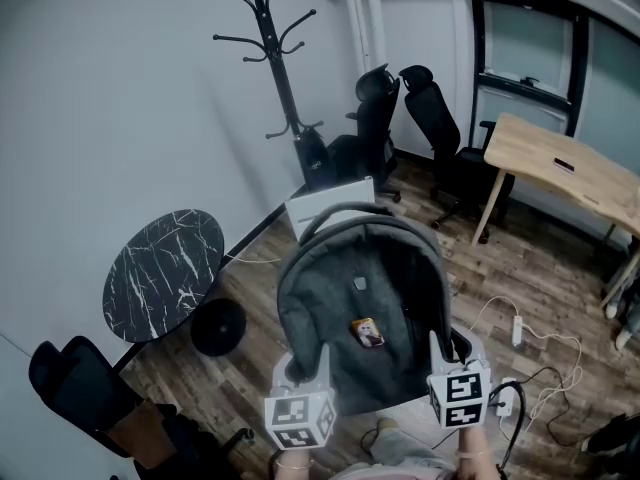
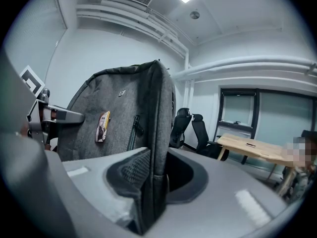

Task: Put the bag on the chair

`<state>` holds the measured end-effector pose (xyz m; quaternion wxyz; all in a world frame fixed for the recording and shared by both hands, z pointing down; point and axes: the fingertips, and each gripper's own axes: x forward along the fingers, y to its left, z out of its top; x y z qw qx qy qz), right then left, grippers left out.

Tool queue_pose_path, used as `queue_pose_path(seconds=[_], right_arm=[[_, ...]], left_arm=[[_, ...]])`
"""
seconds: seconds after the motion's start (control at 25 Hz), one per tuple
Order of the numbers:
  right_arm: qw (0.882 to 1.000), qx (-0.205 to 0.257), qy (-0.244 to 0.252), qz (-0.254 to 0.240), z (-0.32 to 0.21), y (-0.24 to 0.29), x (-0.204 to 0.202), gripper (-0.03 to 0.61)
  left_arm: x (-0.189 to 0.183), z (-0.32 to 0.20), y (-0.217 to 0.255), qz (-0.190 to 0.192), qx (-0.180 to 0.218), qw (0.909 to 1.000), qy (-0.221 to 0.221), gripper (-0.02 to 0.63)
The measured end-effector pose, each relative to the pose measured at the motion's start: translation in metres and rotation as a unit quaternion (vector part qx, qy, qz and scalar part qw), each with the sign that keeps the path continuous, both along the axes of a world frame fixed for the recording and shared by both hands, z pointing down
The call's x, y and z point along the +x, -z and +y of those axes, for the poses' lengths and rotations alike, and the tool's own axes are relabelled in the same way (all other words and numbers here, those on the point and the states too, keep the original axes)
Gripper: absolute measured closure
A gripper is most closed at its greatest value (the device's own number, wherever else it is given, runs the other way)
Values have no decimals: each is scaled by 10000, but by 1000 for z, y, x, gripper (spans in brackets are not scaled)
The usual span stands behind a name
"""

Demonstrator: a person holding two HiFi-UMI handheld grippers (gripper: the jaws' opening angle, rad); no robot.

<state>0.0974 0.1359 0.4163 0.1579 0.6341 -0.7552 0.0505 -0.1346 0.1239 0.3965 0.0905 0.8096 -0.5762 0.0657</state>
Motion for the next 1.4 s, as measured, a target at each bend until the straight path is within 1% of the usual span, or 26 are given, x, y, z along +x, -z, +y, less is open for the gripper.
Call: queue_pose_path(seconds=[0.28,0.44,0.6,0.96,1.4], right_arm=[[9999,44,143,1,-47,-2,27,494],[9997,64,219,-6,-64,-5,38,494],[9996,-30,259,-78,-77,-12,46,494],[9993,-248,259,-100,-107,-31,45,494],[9990,-421,144,-49,-163,-45,29,495]], left_arm=[[27,-41,-3,3,4,9999,140,486],[37,-53,-7,-7,-15,9998,214,486],[46,-62,-11,-67,-96,9997,213,486],[46,-92,-28,-118,-336,9992,170,488],[32,-154,-43,-93,-561,9984,41,488]])
